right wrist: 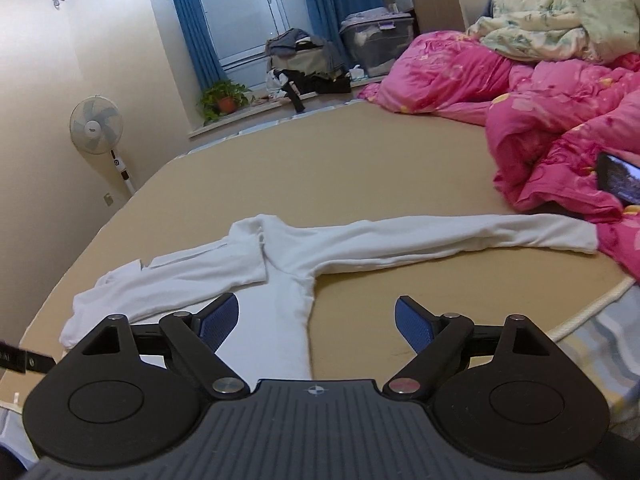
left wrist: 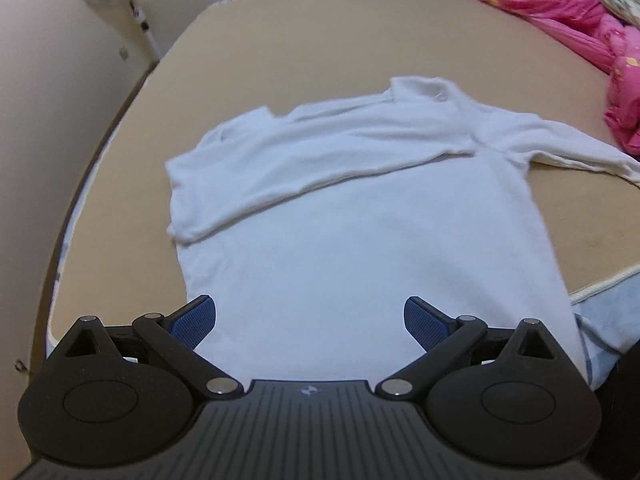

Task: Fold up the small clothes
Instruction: 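Grasp the white sleeve cuff with the right tool and lift it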

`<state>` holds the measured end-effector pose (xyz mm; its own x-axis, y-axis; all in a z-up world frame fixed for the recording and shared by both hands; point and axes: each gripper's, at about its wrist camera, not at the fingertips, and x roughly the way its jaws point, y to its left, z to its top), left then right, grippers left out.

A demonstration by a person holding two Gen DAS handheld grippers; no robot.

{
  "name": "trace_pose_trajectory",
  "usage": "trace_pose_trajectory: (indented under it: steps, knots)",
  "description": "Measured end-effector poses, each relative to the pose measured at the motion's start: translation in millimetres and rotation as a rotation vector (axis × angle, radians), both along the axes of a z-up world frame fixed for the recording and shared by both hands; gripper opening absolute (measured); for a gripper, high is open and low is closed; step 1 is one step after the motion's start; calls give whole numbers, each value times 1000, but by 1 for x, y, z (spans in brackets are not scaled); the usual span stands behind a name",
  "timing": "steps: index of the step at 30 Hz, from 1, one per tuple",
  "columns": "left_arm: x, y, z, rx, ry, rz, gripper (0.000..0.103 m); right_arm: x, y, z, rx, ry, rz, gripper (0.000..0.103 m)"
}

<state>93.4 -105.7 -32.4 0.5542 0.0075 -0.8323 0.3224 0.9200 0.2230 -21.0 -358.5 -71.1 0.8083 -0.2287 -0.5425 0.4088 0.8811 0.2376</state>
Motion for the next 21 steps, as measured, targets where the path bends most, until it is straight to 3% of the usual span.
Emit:
trace_pose_trajectory:
  steps: [5, 10, 13, 18, 21]
  knots:
    - [-10, -11, 8, 27, -28, 30, 101, -16, -1, 2, -11, -45, 4, 88]
    - [-6, -10, 16, 57, -41, 85, 101, -18, -34, -4, 55, -65, -86, 89]
    - [2, -11, 21, 70, -43, 129, 101, -14, -80, -18, 158, -89, -206, 89]
    - [21, -15, 21, 76, -11, 207, 101, -6, -178, -61, 346, -130, -544, 89]
    - [33, -24, 17, 79, 21, 229, 101, 4, -218, -88, 406, -136, -639, 89]
